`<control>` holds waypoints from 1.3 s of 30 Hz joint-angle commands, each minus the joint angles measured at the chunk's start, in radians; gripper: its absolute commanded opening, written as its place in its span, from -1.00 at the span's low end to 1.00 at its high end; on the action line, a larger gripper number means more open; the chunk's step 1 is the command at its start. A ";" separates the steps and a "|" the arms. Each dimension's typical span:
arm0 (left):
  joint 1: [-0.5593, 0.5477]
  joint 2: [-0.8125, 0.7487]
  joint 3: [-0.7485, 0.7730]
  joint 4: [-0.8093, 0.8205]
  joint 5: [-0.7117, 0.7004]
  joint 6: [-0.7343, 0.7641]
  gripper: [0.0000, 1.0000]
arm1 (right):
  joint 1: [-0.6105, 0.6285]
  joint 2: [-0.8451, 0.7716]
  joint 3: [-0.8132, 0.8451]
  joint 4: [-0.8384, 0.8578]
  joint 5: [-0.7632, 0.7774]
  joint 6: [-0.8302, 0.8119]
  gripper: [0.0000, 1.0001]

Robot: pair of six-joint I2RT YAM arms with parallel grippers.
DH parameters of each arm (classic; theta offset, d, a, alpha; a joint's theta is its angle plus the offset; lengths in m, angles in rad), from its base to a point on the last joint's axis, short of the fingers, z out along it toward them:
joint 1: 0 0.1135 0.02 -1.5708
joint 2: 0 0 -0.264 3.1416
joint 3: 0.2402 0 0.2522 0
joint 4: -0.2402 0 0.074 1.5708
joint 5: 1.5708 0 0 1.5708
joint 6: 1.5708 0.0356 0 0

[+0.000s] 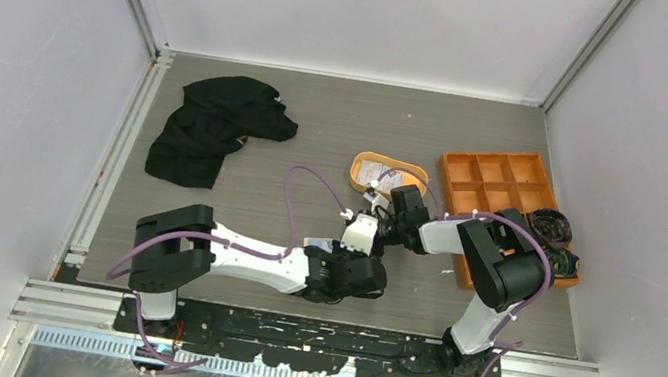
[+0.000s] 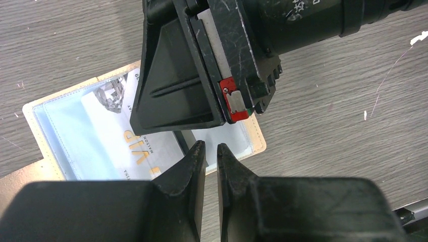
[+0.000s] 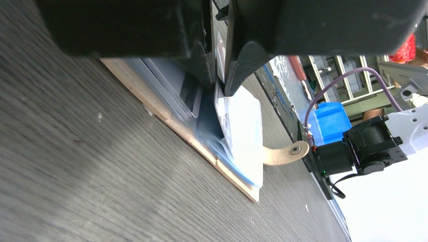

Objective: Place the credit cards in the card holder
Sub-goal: Insert the credit card into the card holder.

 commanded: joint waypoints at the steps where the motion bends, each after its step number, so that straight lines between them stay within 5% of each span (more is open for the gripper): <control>1: 0.001 -0.006 0.029 -0.001 -0.048 -0.020 -0.69 | 0.007 0.012 0.020 -0.015 0.029 -0.031 -0.67; 29: 0.075 -0.064 -0.075 0.069 0.058 0.046 -0.57 | 0.005 0.005 0.025 -0.027 0.017 -0.048 -0.65; 39: 0.076 -0.056 -0.049 -0.020 0.013 0.044 -0.56 | 0.004 -0.007 0.036 -0.039 0.000 -0.060 -0.42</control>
